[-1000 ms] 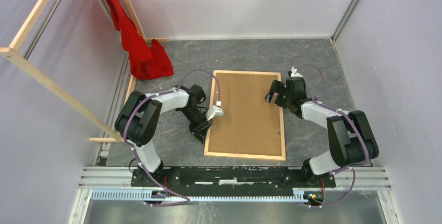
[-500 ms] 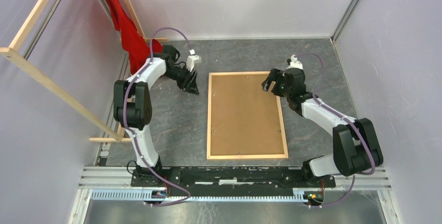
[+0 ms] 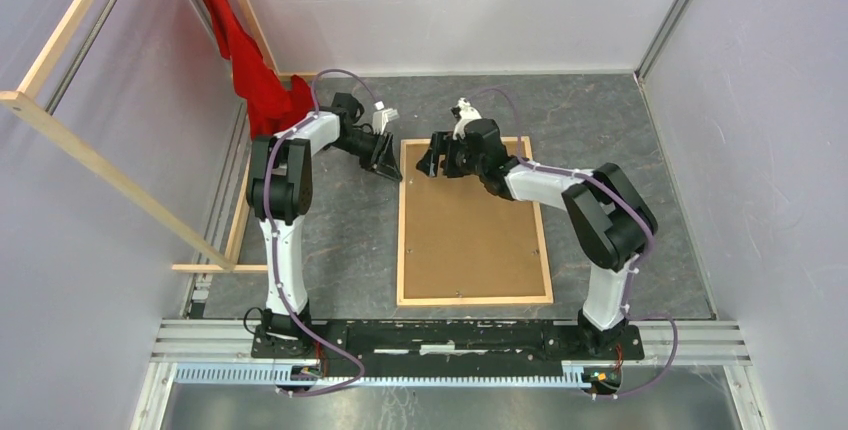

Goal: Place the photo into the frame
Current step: Install the photo frame at the center of the board.

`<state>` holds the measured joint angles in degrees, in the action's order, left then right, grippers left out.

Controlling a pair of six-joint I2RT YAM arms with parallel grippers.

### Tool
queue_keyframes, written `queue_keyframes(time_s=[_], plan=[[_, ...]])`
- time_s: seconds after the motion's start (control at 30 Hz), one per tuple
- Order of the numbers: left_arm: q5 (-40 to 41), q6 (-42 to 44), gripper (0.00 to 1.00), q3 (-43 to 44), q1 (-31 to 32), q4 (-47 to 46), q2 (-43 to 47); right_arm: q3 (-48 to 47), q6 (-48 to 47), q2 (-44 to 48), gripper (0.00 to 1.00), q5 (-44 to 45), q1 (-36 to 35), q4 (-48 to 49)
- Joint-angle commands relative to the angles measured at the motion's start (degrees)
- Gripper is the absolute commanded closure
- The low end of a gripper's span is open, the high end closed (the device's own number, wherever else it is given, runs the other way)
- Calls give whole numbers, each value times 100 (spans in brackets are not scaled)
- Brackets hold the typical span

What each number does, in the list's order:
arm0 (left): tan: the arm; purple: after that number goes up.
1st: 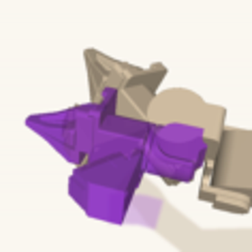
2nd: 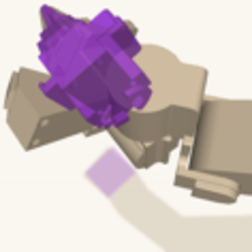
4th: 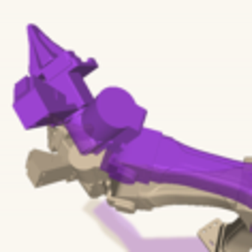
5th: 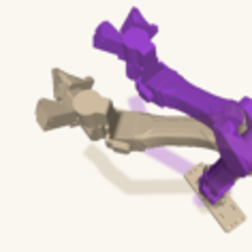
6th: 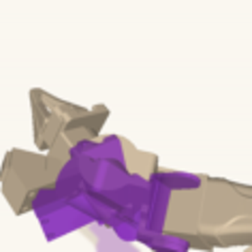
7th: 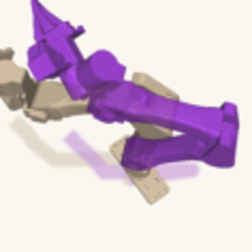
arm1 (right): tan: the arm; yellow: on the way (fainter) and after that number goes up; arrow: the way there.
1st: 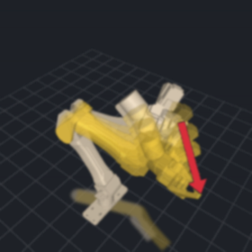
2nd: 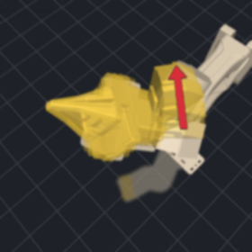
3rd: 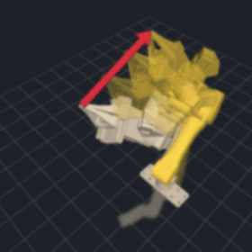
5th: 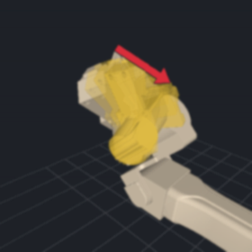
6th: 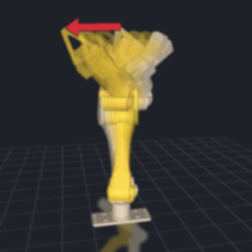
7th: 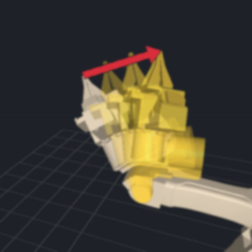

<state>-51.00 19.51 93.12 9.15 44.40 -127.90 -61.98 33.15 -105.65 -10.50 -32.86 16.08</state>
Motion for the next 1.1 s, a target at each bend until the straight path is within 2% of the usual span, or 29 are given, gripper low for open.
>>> queue_keyframes(time_s=[0.0, 0.13, 0.3, 0.73, 1.07], plan=[[-316, -435, 58, 313, 30, -268, -135, -591, -10, -481, 22, -412, -163, 304], [-292, -406, 68, 314, 44, -274, -260, -883, 18, -890, 24, -520, -238, 223], [-240, -358, 75, 295, 43, -274, -369, -966, 74, -1173, 25, -668, -273, 236], [-160, -316, 82, 194, 43, -274, -404, -983, 317, -1533, 29, -1100, -503, 450], [-137, -238, 83, 64, 43, -274, -353, -1018, 258, -1572, 29, -956, -554, 372]])
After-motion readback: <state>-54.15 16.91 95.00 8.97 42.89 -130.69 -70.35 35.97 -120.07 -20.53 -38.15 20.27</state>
